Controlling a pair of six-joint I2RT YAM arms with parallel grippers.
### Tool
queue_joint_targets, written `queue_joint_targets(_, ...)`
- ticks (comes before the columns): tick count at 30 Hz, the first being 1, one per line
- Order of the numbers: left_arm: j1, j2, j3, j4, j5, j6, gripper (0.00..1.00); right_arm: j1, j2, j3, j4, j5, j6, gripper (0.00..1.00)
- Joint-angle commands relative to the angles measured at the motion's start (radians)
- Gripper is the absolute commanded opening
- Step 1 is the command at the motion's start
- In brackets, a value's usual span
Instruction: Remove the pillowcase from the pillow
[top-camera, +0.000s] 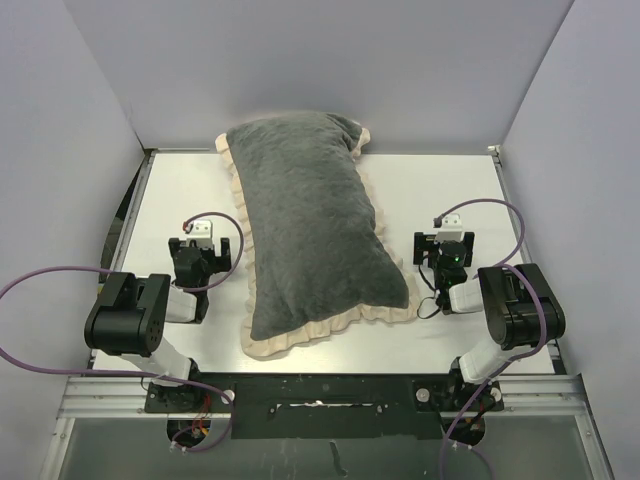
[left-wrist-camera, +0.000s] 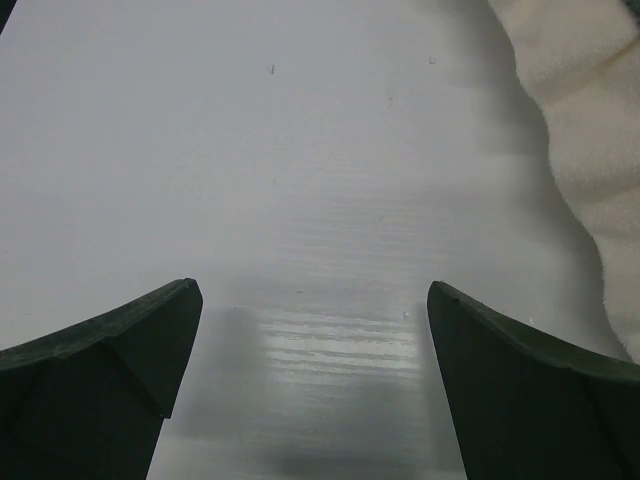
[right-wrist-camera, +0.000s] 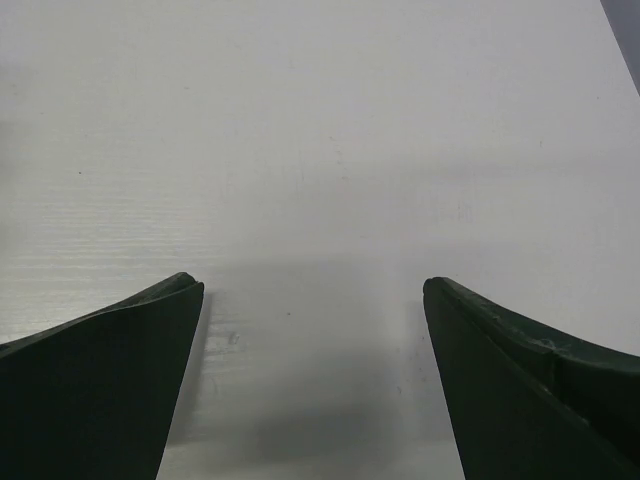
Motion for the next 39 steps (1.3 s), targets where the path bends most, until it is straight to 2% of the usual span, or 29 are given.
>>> queue_joint_targets(1, 0.007, 0.007, 0.032, 0.035, 0.013, -0.011, 0.98, 0.002, -0.002, 0.003, 0.058, 0.021, -0.01, 0.98)
queue_joint_targets(12, 0.008, 0.008, 0.038, 0.03, 0.019, -0.011, 0.98, -0.011, -0.004, 0.004, 0.052, 0.0, -0.002, 0.98)
queue_joint_targets(17, 0.069, -0.002, 0.05, -0.007, 0.137, -0.032, 0.98, -0.015, -0.01, 0.006, 0.048, 0.007, -0.004, 0.98)
queue_joint_targets(19, 0.101, -0.05, 0.073, -0.07, 0.171, -0.064, 0.98, 0.008, -0.071, 0.015, -0.007, 0.018, -0.026, 0.98)
queue_joint_targets(21, 0.15, -0.112, 0.14, -0.27, 0.223, -0.1, 0.98, 0.064, -0.177, 0.071, -0.169, 0.124, -0.055, 0.98)
queue_joint_targets(23, 0.215, -0.164, 0.231, -0.448, 0.314, -0.125, 0.98, 0.069, -0.294, 0.139, -0.364, 0.186, 0.054, 0.98)
queue_joint_targets(26, 0.29, -0.204, 0.354, -0.641, 0.435, -0.09, 0.98, -0.016, -0.471, 0.211, -0.553, 0.173, 0.279, 0.98)
queue_joint_targets(27, 0.314, -0.21, 0.395, -0.7, 0.479, -0.077, 0.98, -0.062, -0.513, 0.228, -0.618, 0.189, 0.44, 0.98)
queue_joint_targets(28, 0.347, -0.212, 0.436, -0.767, 0.526, -0.061, 0.98, -0.122, -0.553, 0.253, -0.735, 0.196, 0.676, 0.98)
queue_joint_targets(29, 0.37, -0.21, 0.497, -0.841, 0.569, -0.051, 0.98, -0.198, -0.588, 0.267, -0.844, 0.107, 0.853, 0.98)
queue_joint_targets(30, 0.388, -0.204, 0.55, -0.923, 0.603, -0.037, 0.98, -0.341, -0.607, 0.243, -0.748, -0.086, 0.926, 0.98)
queue_joint_targets(31, 0.404, -0.195, 0.599, -0.997, 0.632, -0.022, 0.98, -0.414, -0.596, 0.198, -0.603, -0.28, 0.969, 0.98)
queue_joint_targets(32, 0.418, -0.184, 0.644, -1.071, 0.654, 0.003, 0.98, -0.425, -0.583, 0.179, -0.524, -0.381, 0.984, 0.98)
queue_joint_targets(34, 0.431, -0.166, 0.713, -1.192, 0.667, 0.055, 0.98, -0.339, -0.566, 0.317, -0.68, -0.382, 0.819, 0.98)
queue_joint_targets(36, 0.443, -0.159, 0.759, -1.271, 0.657, 0.092, 0.98, -0.179, -0.51, 0.505, -0.923, -0.283, 0.615, 0.98)
queue_joint_targets(39, 0.485, -0.161, 0.794, -1.352, 0.696, 0.108, 0.98, 0.095, -0.435, 0.665, -1.03, -0.124, 0.39, 0.98)
